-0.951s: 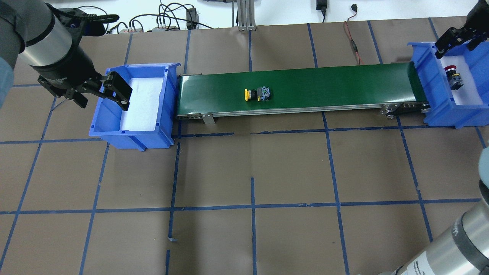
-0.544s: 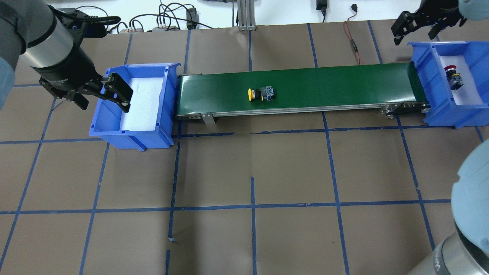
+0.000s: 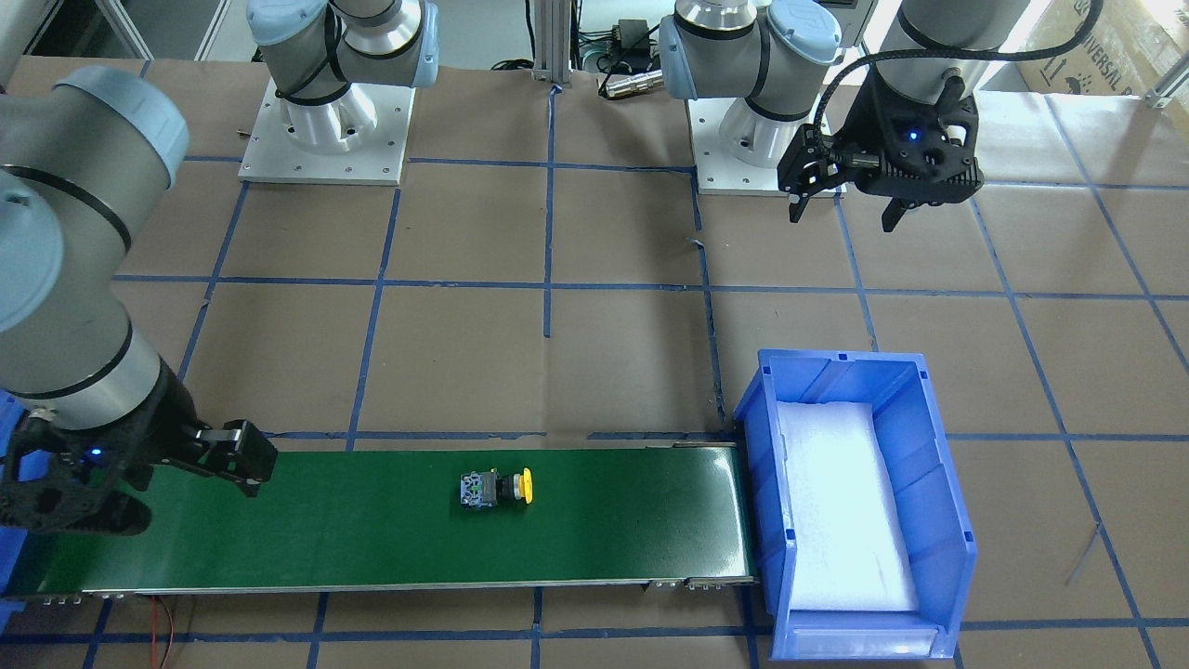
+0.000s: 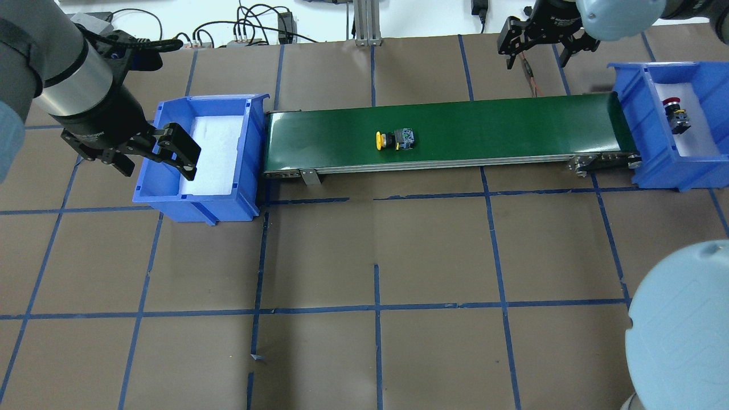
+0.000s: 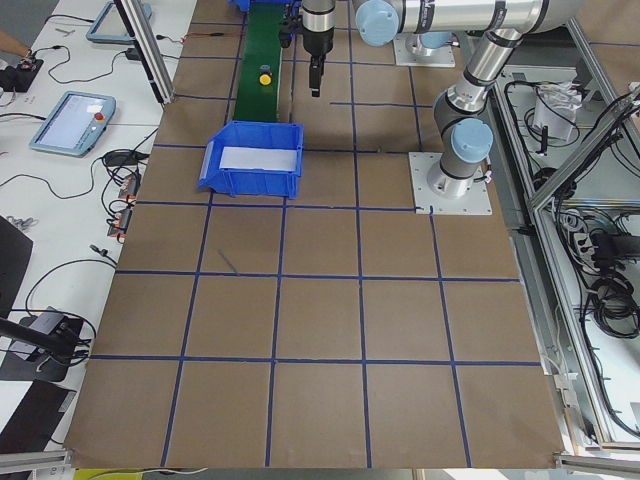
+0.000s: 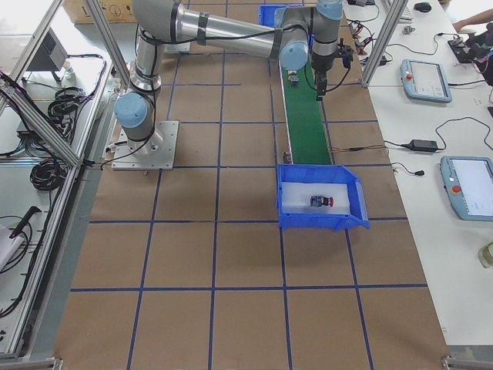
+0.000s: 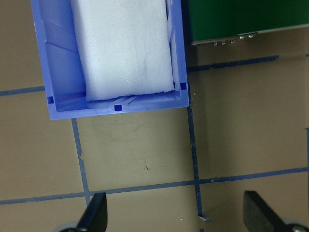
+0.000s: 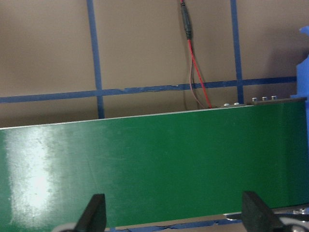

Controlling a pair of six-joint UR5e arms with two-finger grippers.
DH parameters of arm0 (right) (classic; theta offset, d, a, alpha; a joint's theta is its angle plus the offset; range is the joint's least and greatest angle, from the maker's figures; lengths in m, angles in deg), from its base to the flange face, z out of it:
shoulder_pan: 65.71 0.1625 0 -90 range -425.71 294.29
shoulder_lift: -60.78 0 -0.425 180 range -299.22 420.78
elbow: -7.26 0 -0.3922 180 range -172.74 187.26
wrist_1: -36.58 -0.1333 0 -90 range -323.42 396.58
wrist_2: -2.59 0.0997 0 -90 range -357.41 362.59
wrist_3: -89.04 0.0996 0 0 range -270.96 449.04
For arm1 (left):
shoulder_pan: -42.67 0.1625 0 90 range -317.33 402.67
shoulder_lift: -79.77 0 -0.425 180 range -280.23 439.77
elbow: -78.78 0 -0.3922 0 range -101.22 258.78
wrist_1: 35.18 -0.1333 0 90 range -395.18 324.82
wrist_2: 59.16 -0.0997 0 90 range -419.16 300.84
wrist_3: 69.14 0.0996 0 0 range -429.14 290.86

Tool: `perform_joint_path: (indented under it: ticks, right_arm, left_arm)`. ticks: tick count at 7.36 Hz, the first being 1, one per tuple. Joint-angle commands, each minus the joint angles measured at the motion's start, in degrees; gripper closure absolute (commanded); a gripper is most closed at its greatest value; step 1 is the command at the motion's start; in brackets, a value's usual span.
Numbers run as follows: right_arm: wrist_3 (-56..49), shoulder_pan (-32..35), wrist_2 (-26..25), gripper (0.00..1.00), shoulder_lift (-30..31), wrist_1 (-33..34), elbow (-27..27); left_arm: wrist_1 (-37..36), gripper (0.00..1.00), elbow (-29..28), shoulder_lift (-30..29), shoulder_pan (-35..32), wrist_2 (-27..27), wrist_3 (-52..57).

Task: Transport two buttons from left to right
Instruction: 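Open the right gripper and raise it out of the bin, then move the right gripper over the yellow-capped button on the belt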

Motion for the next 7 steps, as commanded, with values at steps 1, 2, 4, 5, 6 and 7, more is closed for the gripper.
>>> perform_joint_path:
  ticks: [1, 2, 4, 5, 6, 7]
  right_arm:
    - [-15.4, 3.0, 0.2, 0.0, 2.1, -1.2, 2.6]
    - [-27.5, 4.5, 0.2, 0.02, 3.8, -1.2, 6.0]
    - [-53.7, 5.2, 0.7, 0.02, 7.0, 2.4, 13.5]
    - [-61.4, 5.7, 0.8, 0.03, 7.8, 5.8, 16.9]
    - [-67.7, 5.6, 1.3, 0.03, 7.0, 12.8, 19.9]
    - [-71.1, 5.6, 3.9, 0.03, 5.6, 18.7, 21.7]
  left_arm:
    - [-0.1, 0.0, 0.2, 0.2, 0.0, 0.0, 0.0]
    - [0.0, 0.0, 0.3, 0.1, 0.0, 0.0, 0.3]
    - [0.1, 0.0, 0.7, 0.1, 0.0, 0.1, 0.6]
    - [0.1, 0.0, 0.7, 0.1, 0.0, 0.0, 0.6]
    - [0.2, 0.0, 0.8, 0.2, 0.0, -0.1, 0.8]
    - [0.2, 0.0, 0.8, 0.4, 0.0, 0.0, 0.8]
